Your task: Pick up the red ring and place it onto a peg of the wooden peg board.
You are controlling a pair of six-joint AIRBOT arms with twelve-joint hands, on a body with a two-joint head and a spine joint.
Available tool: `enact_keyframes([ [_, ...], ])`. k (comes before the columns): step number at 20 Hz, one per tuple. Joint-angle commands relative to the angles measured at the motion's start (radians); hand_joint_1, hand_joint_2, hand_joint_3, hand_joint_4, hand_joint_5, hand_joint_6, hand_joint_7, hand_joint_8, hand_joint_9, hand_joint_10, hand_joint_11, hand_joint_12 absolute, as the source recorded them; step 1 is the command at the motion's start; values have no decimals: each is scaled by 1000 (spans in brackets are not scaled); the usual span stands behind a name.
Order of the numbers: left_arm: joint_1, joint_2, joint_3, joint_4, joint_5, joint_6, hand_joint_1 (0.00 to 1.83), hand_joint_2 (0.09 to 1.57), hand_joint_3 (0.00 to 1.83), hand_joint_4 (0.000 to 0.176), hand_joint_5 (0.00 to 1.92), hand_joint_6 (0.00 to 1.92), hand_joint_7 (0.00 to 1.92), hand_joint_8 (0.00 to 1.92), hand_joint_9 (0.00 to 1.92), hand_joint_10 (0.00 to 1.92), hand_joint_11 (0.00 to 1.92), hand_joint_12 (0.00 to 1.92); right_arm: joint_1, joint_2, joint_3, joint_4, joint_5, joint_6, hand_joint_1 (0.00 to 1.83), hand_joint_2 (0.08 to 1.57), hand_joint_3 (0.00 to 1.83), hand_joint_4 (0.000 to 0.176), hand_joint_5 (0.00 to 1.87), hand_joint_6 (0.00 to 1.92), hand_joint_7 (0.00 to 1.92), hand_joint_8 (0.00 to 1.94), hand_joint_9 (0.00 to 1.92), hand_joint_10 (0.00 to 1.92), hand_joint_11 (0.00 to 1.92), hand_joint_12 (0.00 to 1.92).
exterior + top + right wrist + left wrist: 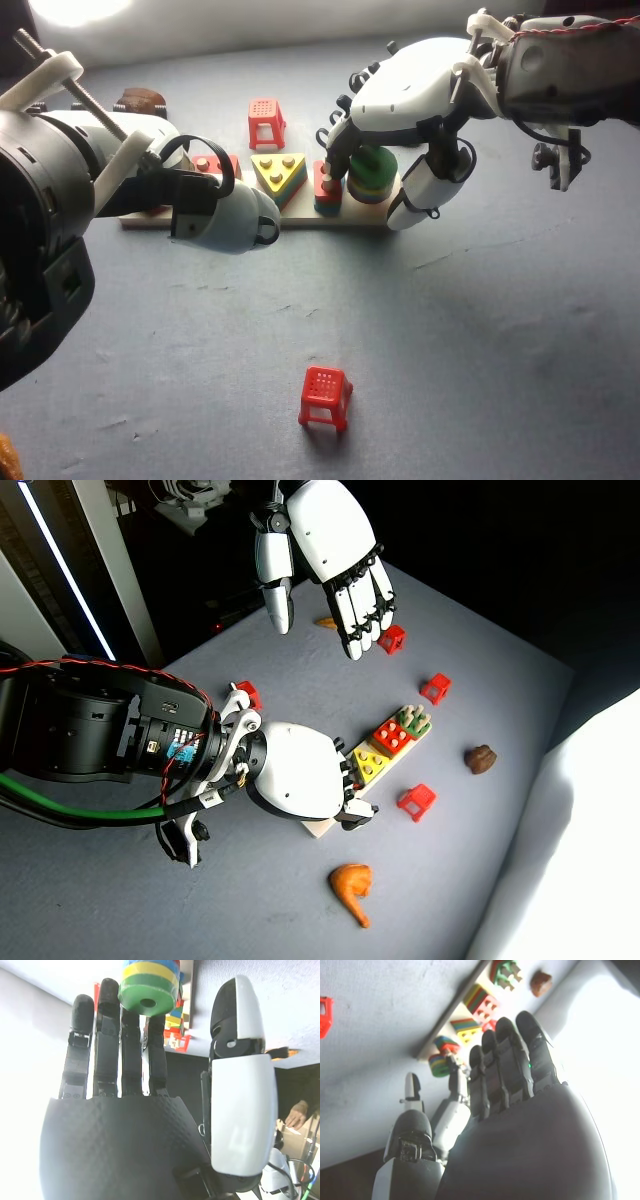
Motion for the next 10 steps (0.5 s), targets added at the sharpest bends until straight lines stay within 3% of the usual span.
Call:
enact_keyframes([
  [1, -7, -1, 3, 85, -1, -1, 34, 1254, 0, 0, 288, 4, 347, 3, 313, 5, 0, 621, 21, 8, -2, 11, 76, 8, 1001, 958, 0, 0, 455, 16, 635, 12, 678, 55, 146, 1187],
  [6, -7, -1, 3, 85, -1, -1, 36, 1257, 0, 0, 280, 1, 342, 0, 304, 0, 0, 574, 18, 17, -9, 11, 74, 10, 1002, 962, 0, 0, 446, 7, 654, 11, 688, 45, 139, 1196],
  [8, -7, -1, 3, 85, -1, -1, 29, 1257, 0, 0, 294, 4, 358, 4, 319, 5, 0, 615, 18, 18, -9, 11, 74, 9, 955, 1005, 6, 0, 584, 43, 652, 6, 666, 27, 159, 1182],
  [10, -7, -1, 3, 85, -1, -1, 35, 1251, 0, 0, 311, 6, 372, 4, 335, 7, 0, 657, 20, 19, -9, 11, 73, 10, 950, 1010, 4, 0, 605, 40, 660, 6, 665, 22, 175, 1181],
])
